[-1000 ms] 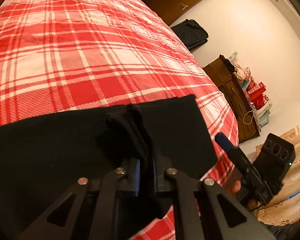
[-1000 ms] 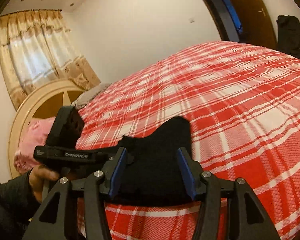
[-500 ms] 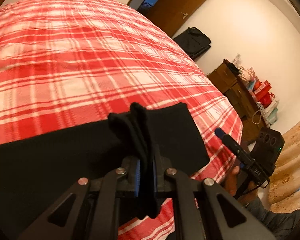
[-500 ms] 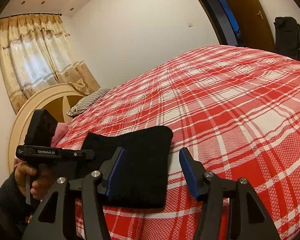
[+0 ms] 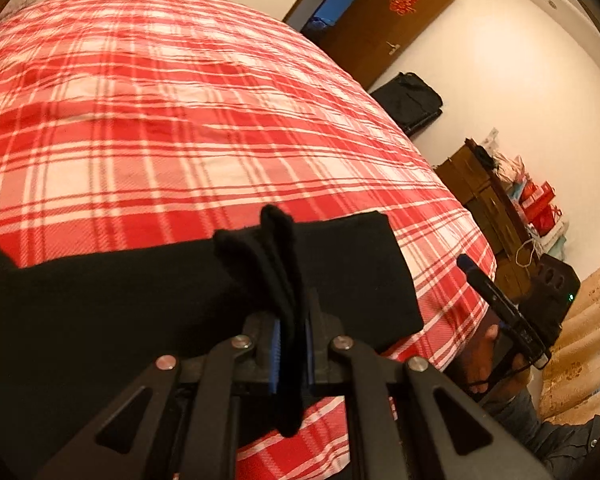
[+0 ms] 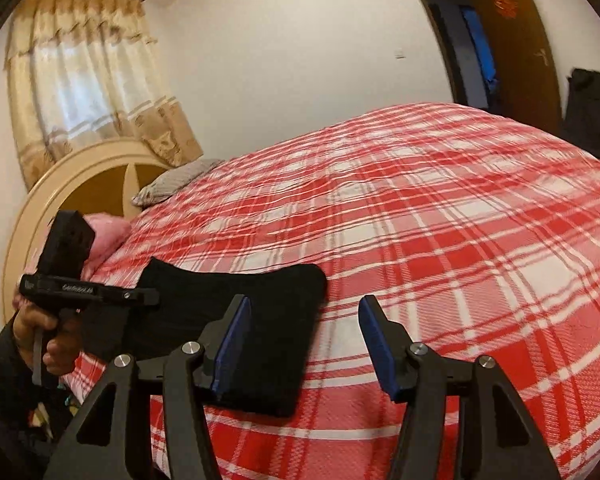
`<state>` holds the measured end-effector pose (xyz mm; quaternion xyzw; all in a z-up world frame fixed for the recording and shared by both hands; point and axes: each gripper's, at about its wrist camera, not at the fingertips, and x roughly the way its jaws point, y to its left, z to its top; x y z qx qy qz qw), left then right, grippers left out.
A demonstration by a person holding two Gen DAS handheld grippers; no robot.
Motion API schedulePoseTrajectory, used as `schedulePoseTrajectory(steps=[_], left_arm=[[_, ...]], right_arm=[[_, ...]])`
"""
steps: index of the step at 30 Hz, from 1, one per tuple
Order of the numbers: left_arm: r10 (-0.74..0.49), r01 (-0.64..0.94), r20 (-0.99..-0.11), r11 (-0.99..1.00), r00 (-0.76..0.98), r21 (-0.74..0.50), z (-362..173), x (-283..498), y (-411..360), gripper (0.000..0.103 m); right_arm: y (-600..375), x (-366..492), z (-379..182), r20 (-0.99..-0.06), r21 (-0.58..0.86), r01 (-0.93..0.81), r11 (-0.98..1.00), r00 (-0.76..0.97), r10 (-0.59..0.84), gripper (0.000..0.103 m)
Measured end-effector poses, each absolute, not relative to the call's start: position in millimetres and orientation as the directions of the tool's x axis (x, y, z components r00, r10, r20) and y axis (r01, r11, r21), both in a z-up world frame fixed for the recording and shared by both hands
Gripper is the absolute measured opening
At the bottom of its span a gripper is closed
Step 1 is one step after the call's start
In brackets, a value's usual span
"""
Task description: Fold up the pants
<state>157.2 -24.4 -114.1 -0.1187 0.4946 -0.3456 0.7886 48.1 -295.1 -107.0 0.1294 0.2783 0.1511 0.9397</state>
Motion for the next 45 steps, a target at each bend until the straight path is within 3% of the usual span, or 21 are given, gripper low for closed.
schedulePoseTrajectory(steps=[13,23,28,31,36,38,41,45], left_arm=[[-0.626,0.319,-0.73,0.775,0.275,-0.545,-144.8,158.6,11.9,0.01],[-0.621,0.272,-0.737,0.782,0.268,-0.56,-165.9,164.2,26.1,0.01],[-0.618,0.284,-0.736,0.784,0.274,-0.552,-165.3,164.8,25.5,0.012],[-0.595,0.295,-0.744,0.801,0.303,-0.521,-160.2,162.4,26.2,0.016],[-0.527,0.286,-0.763,0.848,0.374,-0.445,-154.4,162.8,35.3,0.043],[-0.524,0.277,-0.764,0.851,0.376,-0.447,-156.6,164.8,39.2,0.043],[-0.52,0.262,-0.758,0.854,0.393,-0.45,-150.7,163.5,42.1,0.044],[-0.505,0.27,-0.716,0.863,0.482,-0.427,-138.5,162.0,44.4,0.078]], right_arm=[[-228.6,47.3,-126.7,-0.599,0.215,-0.414,0.885,0.659,0.454,0.058],[-221.3,64.0,-155.3,-0.704,0.23,-0.397,0.889,0.563,0.433,0.058],[-206.9,67.6,-144.0,-0.749,0.132,-0.444,0.886,0.541,0.382,0.058],[-204.3,82.1,-129.8,-0.73,0.135,-0.449,0.883,0.558,0.395,0.058],[-211.0,137.6,-138.2,-0.729,0.189,-0.387,0.902,0.561,0.393,0.058],[-217.7,158.8,-156.1,-0.779,0.234,-0.325,0.916,0.502,0.377,0.058],[-224.5,152.9,-147.4,-0.763,0.25,-0.312,0.917,0.52,0.385,0.058],[-231.6,110.4,-125.6,-0.709,0.269,-0.337,0.902,0.564,0.423,0.058]])
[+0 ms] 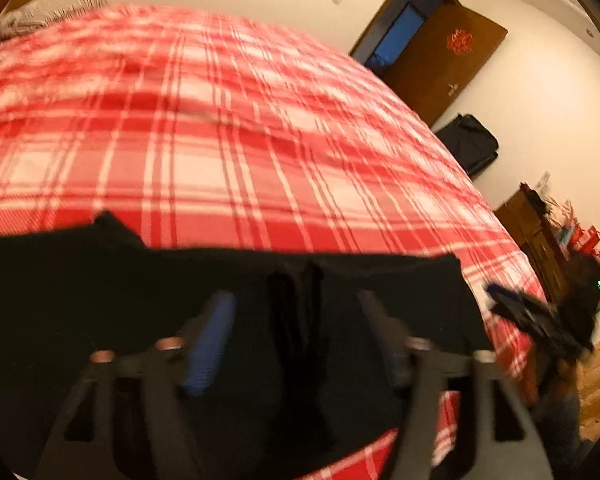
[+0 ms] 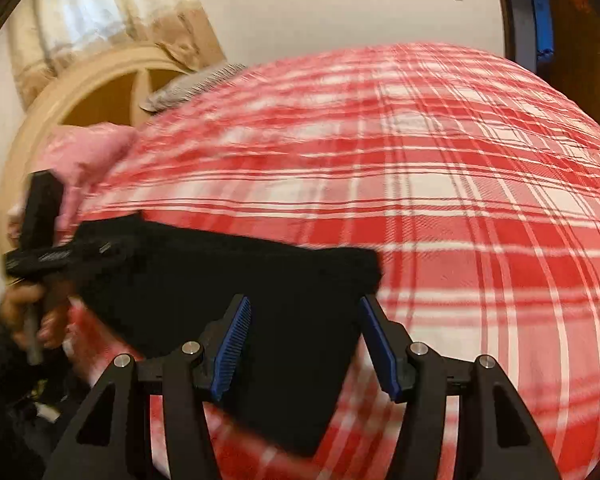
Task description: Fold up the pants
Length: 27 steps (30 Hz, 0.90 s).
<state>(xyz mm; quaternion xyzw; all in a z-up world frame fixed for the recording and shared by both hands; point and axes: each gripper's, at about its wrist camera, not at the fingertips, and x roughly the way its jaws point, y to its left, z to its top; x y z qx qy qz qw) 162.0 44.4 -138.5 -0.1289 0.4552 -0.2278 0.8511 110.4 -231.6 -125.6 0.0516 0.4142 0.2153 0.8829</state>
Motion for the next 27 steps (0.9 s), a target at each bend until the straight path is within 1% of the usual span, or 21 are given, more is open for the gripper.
schedulePoseTrajectory(steps=[2,4,6,8,10,13,16,17,23,25,26,27], left_arm=[[-0.471,0.249,-0.738,0.882,0.484,-0.4,-145.0,170.6,43.7,0.078],[-0.445,0.21,-0.77,0.895,0.458,-0.392,-155.9,178.0,45.2,0.077],[-0.443,0.232,-0.765,0.896,0.466,-0.378,-157.3,175.6,43.5,0.078],[-0.436,0.246,-0.77,0.9,0.466,-0.36,-155.5,173.6,41.4,0.078],[-0.449,0.232,-0.766,0.894,0.46,-0.384,-154.4,172.2,47.3,0.078],[-0.461,0.193,-0.75,0.886,0.474,-0.422,-149.5,168.7,63.7,0.078],[-0.456,0.158,-0.732,0.883,0.506,-0.442,-145.2,163.5,82.7,0.079],[-0.448,0.142,-0.732,0.885,0.513,-0.443,-145.7,162.4,88.7,0.081],[-0.44,0.108,-0.735,0.884,0.516,-0.454,-152.6,153.3,101.9,0.081],[-0.435,0.109,-0.736,0.888,0.52,-0.448,-152.7,149.9,104.1,0.081],[-0.43,0.107,-0.736,0.89,0.522,-0.444,-151.8,147.5,107.9,0.081],[-0.429,0.108,-0.733,0.89,0.528,-0.443,-149.6,145.7,111.8,0.081]], right_arm=[[-227.9,87.2,-123.7,-0.697,0.283,-0.382,0.88,0.548,0.463,0.058],[-218.8,71.2,-133.7,-0.725,0.271,-0.418,0.867,0.505,0.47,0.058],[-211.4,66.3,-155.6,-0.783,0.236,-0.408,0.882,0.457,0.421,0.058],[-207.3,60.4,-157.1,-0.774,0.19,-0.425,0.885,0.489,0.401,0.058],[-201.5,63.3,-147.9,-0.787,0.171,-0.423,0.89,0.484,0.381,0.059],[-193.0,66.4,-130.5,-0.76,0.213,-0.455,0.865,0.48,0.439,0.058],[-166.5,70.9,-119.9,-0.729,0.202,-0.511,0.835,0.491,0.477,0.058],[-156.3,73.2,-119.5,-0.72,0.215,-0.532,0.819,0.48,0.501,0.058],[-81.6,86.9,-134.9,-0.687,0.285,-0.66,0.695,0.365,0.629,0.058],[-54.7,90.7,-152.7,-0.727,0.289,-0.689,0.665,0.294,0.62,0.058],[-43.0,92.2,-163.6,-0.767,0.265,-0.694,0.669,0.268,0.583,0.058],[-36.1,90.1,-168.1,-0.781,0.226,-0.704,0.673,0.282,0.557,0.058]])
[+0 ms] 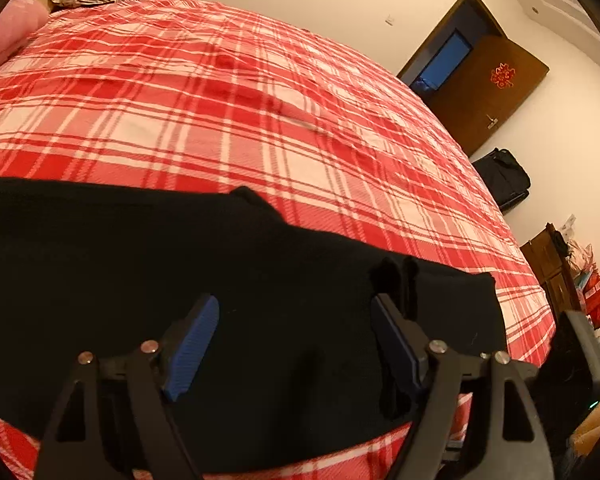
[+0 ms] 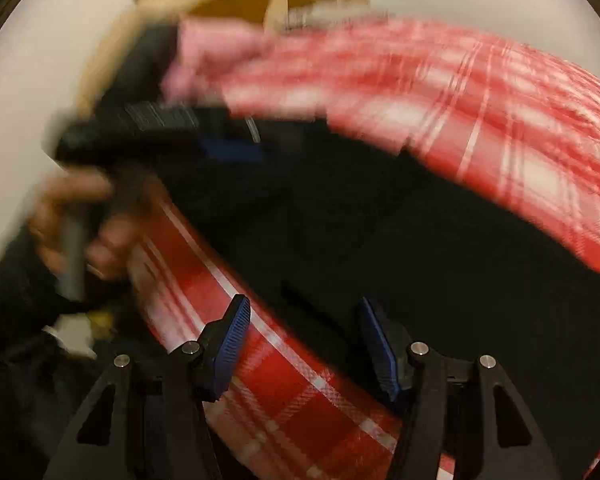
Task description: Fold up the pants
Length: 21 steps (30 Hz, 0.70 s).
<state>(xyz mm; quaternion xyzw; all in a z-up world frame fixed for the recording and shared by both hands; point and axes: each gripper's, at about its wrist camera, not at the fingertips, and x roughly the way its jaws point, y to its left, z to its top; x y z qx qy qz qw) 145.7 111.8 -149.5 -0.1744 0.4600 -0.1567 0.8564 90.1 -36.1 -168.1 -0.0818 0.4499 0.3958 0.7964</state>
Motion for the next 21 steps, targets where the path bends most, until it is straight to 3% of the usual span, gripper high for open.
schedulePoseTrajectory(steps=[3,8,12,15,16,18,21], left_arm=[[-0.395,0.104,-0.723,0.905,0.567,-0.413,-137.6,136.2,130.7,0.081],[-0.237,0.026,-0.715,0.955,0.658,-0.294,-121.0,119.9,182.1,0.087],[-0.118,-0.08,-0.738,0.971,0.665,-0.227,-129.1,112.0,225.0,0.088],[-0.04,-0.177,-0.758,0.963,0.652,-0.203,-142.5,104.9,259.4,0.088],[-0.02,-0.217,-0.767,0.954,0.642,-0.207,-148.6,102.3,272.8,0.088],[-0.01,-0.252,-0.77,0.942,0.637,-0.221,-158.3,96.0,291.0,0.088],[-0.008,-0.27,-0.768,0.934,0.641,-0.235,-168.3,93.0,305.1,0.088]], right_arm=[[-39.4,89.7,-152.4,-0.729,0.286,-0.722,0.631,0.263,0.632,0.058],[-48.2,118.9,-128.0,-0.657,0.324,-0.665,0.673,0.354,0.666,0.058],[-36.2,157.4,-133.2,-0.657,0.315,-0.62,0.718,0.404,0.637,0.058],[-8.1,172.8,-160.9,-0.723,0.363,-0.642,0.675,0.263,0.639,0.059],[-1.6,167.8,-161.8,-0.724,0.307,-0.667,0.679,0.299,0.622,0.059],[4.5,161.7,-158.4,-0.721,0.267,-0.695,0.667,0.315,0.617,0.059],[-6.1,152.0,-144.8,-0.668,0.323,-0.708,0.628,0.299,0.681,0.058]])
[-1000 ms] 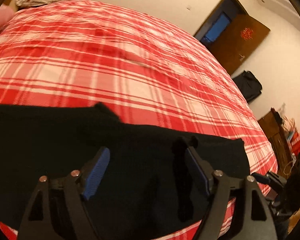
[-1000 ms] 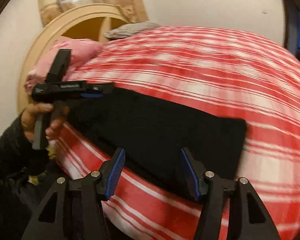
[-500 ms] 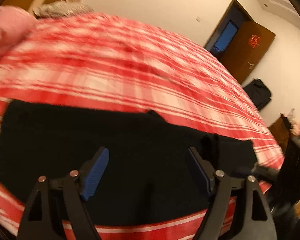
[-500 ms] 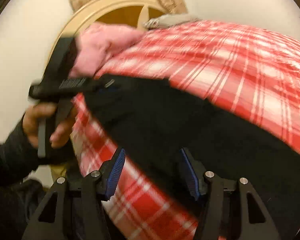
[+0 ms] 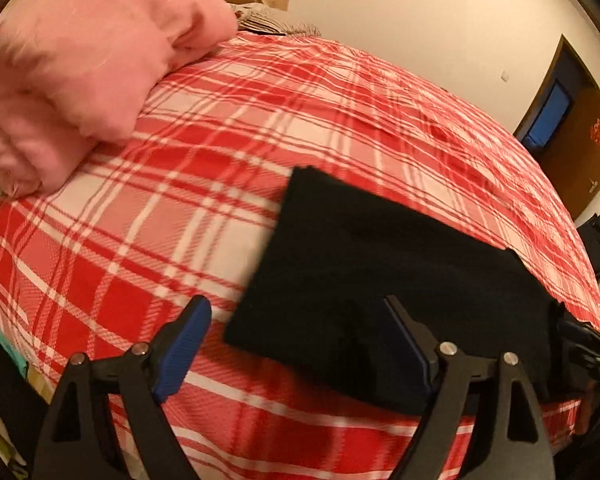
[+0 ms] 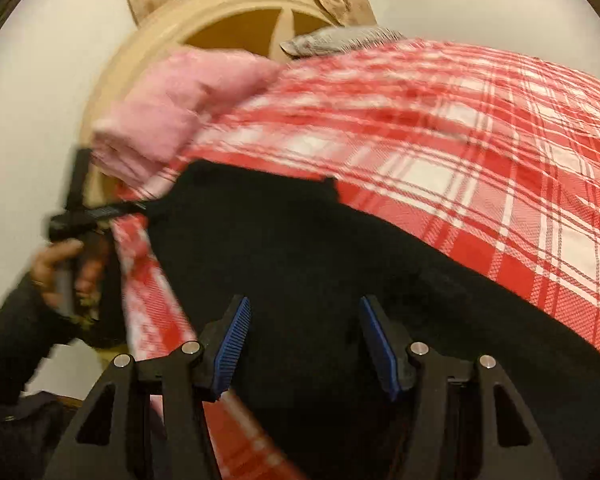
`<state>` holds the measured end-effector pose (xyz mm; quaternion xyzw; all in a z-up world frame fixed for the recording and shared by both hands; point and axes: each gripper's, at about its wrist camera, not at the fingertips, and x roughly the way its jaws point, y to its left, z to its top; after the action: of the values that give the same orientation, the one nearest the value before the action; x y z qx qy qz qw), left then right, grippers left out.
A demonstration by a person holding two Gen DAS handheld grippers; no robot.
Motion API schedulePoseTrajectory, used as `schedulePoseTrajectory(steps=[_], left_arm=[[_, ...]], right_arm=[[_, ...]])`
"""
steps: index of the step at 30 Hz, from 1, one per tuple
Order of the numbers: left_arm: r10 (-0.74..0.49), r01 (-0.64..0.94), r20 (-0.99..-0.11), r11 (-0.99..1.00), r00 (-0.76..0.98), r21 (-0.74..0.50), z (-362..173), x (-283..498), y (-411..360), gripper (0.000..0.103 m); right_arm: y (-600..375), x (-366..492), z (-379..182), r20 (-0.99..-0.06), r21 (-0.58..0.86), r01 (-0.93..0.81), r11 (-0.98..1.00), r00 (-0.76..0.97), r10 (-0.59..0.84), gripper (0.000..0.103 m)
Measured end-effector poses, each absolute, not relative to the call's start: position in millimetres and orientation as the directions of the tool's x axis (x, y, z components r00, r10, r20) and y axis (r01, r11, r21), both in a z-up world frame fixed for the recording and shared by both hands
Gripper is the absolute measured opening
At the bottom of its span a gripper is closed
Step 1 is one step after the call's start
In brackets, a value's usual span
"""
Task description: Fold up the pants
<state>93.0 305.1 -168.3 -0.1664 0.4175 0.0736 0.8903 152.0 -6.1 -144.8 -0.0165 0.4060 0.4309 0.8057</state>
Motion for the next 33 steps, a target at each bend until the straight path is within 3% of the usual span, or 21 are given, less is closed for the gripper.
schedulePoseTrajectory(steps=[10,13,15,16,20,23,26,28,31,32,33], left_arm=[[-0.027,-0.233,-0.754,0.943,0.656,-0.238,-179.3,108.0,309.0,0.086],[-0.024,-0.226,-0.754,0.947,0.657,-0.227,-177.7,113.1,310.6,0.078],[-0.042,-0.199,-0.756,0.954,0.653,-0.224,-174.9,115.0,307.1,0.06],[-0.042,-0.188,-0.762,0.959,0.646,-0.212,-173.2,116.4,303.6,0.059],[-0.023,-0.179,-0.773,0.968,0.634,-0.175,-174.7,121.3,300.9,0.059],[-0.052,-0.162,-0.766,0.966,0.641,-0.201,-178.5,124.7,305.1,0.07],[-0.05,-0.152,-0.766,0.97,0.64,-0.19,-179.4,128.8,301.4,0.072],[-0.038,-0.144,-0.772,0.976,0.635,-0.166,-177.5,129.9,297.9,0.066],[-0.105,-0.131,-0.77,0.962,0.629,-0.239,-170.1,126.2,303.8,0.031],[-0.139,-0.122,-0.767,0.955,0.627,-0.272,-168.5,125.3,304.1,0.025],[-0.125,-0.131,-0.768,0.956,0.628,-0.262,-165.2,123.0,302.1,0.025]], right_arm=[[-41.7,110.6,-121.8,-0.63,0.286,-0.716,0.637,0.36,0.688,0.058],[-45.5,106.7,-125.4,-0.627,0.295,-0.706,0.643,0.365,0.688,0.058],[-46.4,105.1,-128.5,-0.625,0.304,-0.699,0.647,0.367,0.689,0.058],[-45.7,105.4,-130.1,-0.625,0.307,-0.696,0.649,0.367,0.689,0.058],[-42.9,104.8,-136.4,-0.625,0.327,-0.689,0.647,0.357,0.695,0.058],[-41.0,103.0,-139.2,-0.628,0.327,-0.691,0.644,0.35,0.695,0.058],[-40.8,101.6,-139.4,-0.632,0.324,-0.691,0.646,0.35,0.692,0.058],[-42.8,100.8,-137.3,-0.626,0.324,-0.69,0.648,0.357,0.693,0.058],[-47.7,99.6,-133.1,-0.612,0.328,-0.685,0.65,0.37,0.699,0.058],[-49.2,99.3,-131.9,-0.609,0.328,-0.684,0.652,0.374,0.7,0.058],[-50.2,99.5,-131.3,-0.607,0.329,-0.684,0.652,0.375,0.7,0.058]])
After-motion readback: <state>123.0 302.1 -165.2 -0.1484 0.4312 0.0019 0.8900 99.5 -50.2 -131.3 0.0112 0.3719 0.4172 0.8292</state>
